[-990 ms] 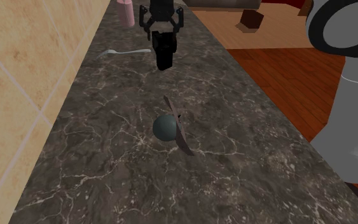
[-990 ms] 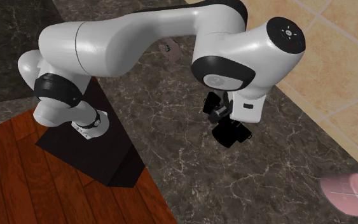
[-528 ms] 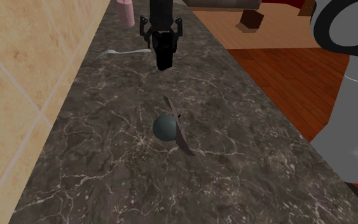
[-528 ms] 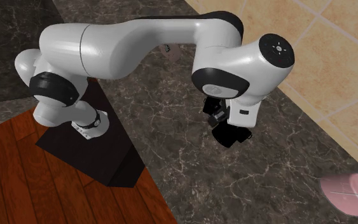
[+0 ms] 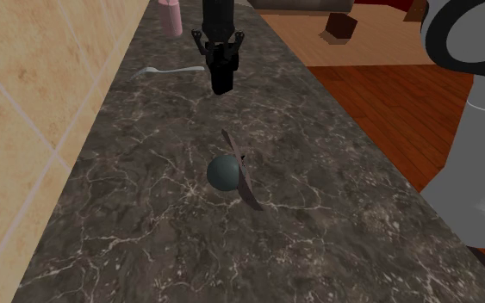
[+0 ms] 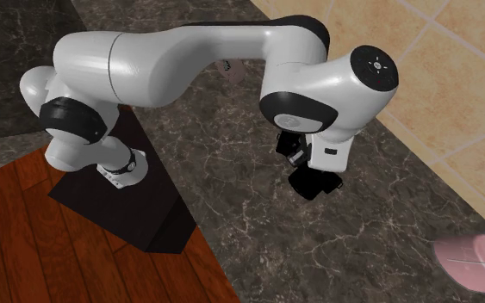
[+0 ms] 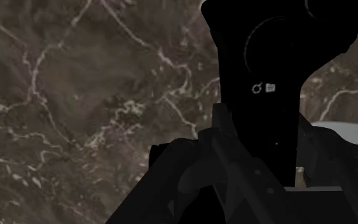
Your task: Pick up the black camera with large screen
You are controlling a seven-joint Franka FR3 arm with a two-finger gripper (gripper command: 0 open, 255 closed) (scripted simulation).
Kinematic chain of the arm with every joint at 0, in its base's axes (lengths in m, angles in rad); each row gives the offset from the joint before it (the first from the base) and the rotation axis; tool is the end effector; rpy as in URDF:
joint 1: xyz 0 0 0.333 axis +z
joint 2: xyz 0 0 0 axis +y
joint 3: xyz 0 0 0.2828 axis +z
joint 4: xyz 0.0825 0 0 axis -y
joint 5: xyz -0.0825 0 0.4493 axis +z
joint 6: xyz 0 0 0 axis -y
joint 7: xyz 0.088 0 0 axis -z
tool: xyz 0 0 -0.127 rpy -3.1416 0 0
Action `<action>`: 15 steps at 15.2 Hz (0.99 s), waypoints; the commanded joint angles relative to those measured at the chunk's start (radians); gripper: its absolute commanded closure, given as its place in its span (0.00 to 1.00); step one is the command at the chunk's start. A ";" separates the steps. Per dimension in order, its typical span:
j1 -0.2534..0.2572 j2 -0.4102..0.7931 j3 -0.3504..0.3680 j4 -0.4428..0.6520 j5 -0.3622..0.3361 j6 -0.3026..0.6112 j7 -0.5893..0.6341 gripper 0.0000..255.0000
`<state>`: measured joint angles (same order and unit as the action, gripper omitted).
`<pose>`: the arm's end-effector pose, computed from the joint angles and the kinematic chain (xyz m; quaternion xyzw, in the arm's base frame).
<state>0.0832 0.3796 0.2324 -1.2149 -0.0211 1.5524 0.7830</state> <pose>0.6870 0.1933 0.5121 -0.9705 0.2385 0.0306 0.0191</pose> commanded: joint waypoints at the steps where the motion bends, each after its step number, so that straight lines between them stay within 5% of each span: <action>1: 0.000 0.002 0.000 -0.001 0.000 0.000 0.000 1.00; 15: 0.038 0.125 -0.001 0.376 -0.026 -0.254 0.014 1.00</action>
<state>0.1166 0.4934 0.2317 -0.8731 -0.0449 1.3213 0.7953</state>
